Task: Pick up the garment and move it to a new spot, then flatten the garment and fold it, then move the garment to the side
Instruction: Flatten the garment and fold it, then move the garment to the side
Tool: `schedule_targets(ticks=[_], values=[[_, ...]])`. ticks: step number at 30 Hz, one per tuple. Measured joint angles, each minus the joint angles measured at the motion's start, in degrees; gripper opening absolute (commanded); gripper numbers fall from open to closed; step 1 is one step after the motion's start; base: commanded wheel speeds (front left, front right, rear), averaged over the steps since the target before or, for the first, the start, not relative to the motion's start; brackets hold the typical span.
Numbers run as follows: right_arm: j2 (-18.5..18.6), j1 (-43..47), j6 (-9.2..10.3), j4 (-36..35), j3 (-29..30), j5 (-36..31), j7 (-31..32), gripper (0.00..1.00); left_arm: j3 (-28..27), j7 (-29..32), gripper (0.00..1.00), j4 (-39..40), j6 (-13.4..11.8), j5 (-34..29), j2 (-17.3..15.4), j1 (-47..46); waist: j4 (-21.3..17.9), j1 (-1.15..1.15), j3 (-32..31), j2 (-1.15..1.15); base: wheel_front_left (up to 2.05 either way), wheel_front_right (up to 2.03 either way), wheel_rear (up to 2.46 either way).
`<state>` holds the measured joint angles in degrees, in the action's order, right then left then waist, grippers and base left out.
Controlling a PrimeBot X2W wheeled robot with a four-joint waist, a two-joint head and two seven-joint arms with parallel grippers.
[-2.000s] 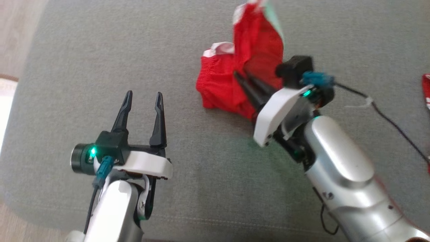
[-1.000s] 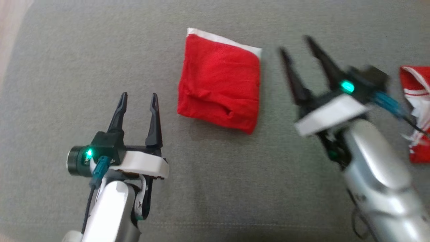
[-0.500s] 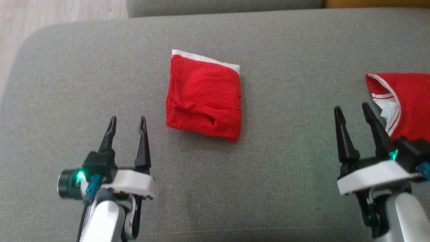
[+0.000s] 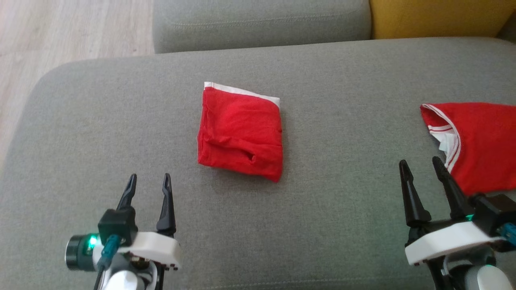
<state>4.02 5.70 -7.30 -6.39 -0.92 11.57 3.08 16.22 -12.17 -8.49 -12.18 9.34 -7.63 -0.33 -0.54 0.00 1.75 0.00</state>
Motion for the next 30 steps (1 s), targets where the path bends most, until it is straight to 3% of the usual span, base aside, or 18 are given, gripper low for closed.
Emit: schedule_targets(ticks=[25, 30], values=[[-1.05, 0.00, 0.00, -1.15, 1.27, -0.09, 1.11, 1.00, 1.27, 0.55, 1.00, 1.77, -0.98, 0.07, -1.07, 0.03, 0.64, 0.00, 0.90, 0.00, 0.00, 0.00, 0.00], [-0.98, -1.93, 0.00, 1.35, 0.60, -0.05, 2.76, 1.00, 1.56, 0.40, 1.00, 2.49, -1.00, 0.04, -1.04, -1.57, 1.49, 0.00, 2.86, 0.00, 0.00, 0.00, 0.00]])
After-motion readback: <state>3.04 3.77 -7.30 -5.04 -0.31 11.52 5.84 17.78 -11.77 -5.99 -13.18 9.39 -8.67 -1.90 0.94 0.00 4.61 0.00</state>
